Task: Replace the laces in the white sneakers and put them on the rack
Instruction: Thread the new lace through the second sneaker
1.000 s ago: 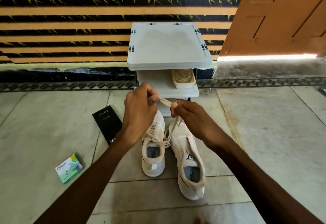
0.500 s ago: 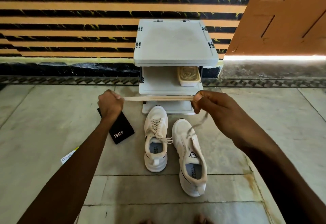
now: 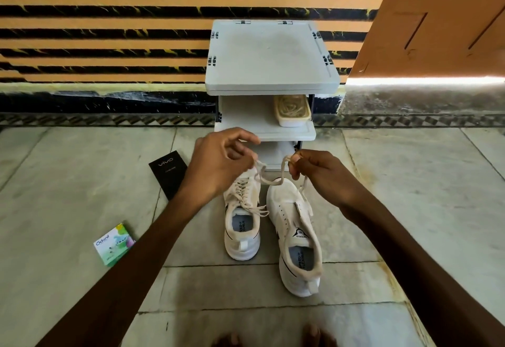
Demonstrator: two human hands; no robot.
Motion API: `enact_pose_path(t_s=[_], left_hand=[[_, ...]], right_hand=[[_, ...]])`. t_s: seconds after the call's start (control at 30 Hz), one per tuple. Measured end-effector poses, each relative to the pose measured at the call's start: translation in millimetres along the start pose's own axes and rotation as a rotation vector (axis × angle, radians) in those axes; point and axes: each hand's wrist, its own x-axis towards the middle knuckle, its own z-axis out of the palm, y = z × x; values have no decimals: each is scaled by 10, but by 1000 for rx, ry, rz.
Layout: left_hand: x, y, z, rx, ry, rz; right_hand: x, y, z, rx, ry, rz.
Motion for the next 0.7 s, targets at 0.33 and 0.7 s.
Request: enact_pose_path(t_s=[0.33,0.7], left_hand=[[-100,20,353,95,-109,145],[-71,-57,481,322,-6,223]], right_hand=[[23,9,114,-78,-57,-55],[-43,-22,148,-95,-68,-40]])
